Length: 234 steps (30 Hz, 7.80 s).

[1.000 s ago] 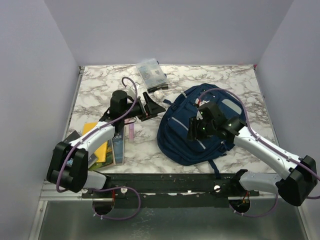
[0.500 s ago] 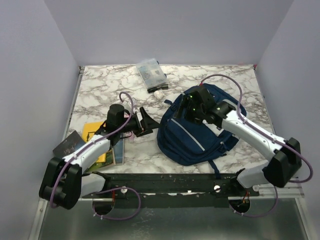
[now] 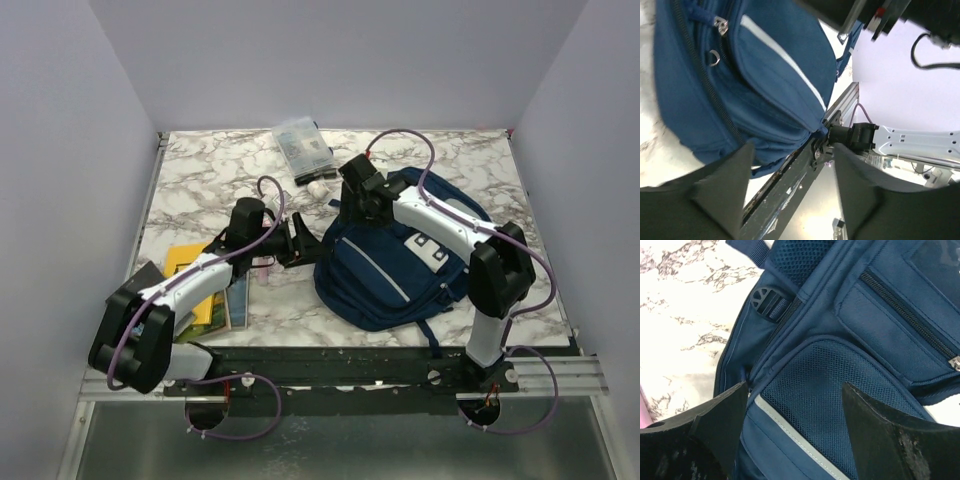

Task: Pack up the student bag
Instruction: Zip the student bag at the center of the board.

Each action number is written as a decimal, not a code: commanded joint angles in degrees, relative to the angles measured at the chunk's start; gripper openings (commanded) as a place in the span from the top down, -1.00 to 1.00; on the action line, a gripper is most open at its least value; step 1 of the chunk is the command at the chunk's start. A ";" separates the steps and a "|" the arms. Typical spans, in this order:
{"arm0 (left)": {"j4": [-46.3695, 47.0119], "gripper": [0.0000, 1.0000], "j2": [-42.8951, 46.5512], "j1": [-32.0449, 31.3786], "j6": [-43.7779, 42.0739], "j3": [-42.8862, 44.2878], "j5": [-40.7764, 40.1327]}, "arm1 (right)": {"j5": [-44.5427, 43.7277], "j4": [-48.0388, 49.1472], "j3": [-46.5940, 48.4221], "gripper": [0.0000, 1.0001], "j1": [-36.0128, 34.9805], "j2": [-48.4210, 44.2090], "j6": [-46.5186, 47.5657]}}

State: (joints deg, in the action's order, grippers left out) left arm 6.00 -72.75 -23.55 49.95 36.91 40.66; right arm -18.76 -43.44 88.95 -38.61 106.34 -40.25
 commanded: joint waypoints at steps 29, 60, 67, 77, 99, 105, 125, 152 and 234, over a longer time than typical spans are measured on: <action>-2.45 -0.30 -13.14 -2.93 -5.63 1.70 -9.00 | 28.70 9.62 4.02 0.08 0.93 9.06 45.67; 5.77 1.00 -15.46 -2.82 -1.88 -0.60 -6.61 | 42.47 1.57 3.01 0.30 0.62 11.71 44.39; 5.88 1.00 -16.00 -2.82 -1.31 -0.24 -6.37 | 39.97 1.64 3.95 0.99 -0.15 9.50 42.86; 11.57 1.00 -12.74 -2.65 5.99 -4.14 -4.69 | 51.42 12.23 -8.64 0.99 -3.30 2.75 33.61; 12.96 1.00 -15.34 -2.64 6.75 -0.94 2.53 | 25.50 35.57 -18.90 0.99 -7.69 -7.08 36.73; 12.90 1.00 -15.74 -0.80 5.52 1.49 7.24 | 50.02 47.56 -29.12 0.99 -7.58 -10.27 55.68; 2.29 0.68 -10.21 2.20 -2.15 0.31 5.74 | 51.95 55.43 -38.20 0.99 -5.69 -19.21 54.30; -14.12 -0.73 -4.87 1.12 -10.54 8.50 -1.81 | 47.99 45.23 -44.38 -1.00 -5.62 -32.83 19.90; -29.07 0.96 -30.12 -5.73 -12.13 27.52 -1.78 | 38.14 33.75 -40.66 -0.54 -0.05 -39.43 44.82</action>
State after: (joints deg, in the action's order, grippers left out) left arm -22.48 -102.41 -29.52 36.75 60.77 29.19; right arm 15.57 -8.95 46.89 -37.08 64.77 -5.08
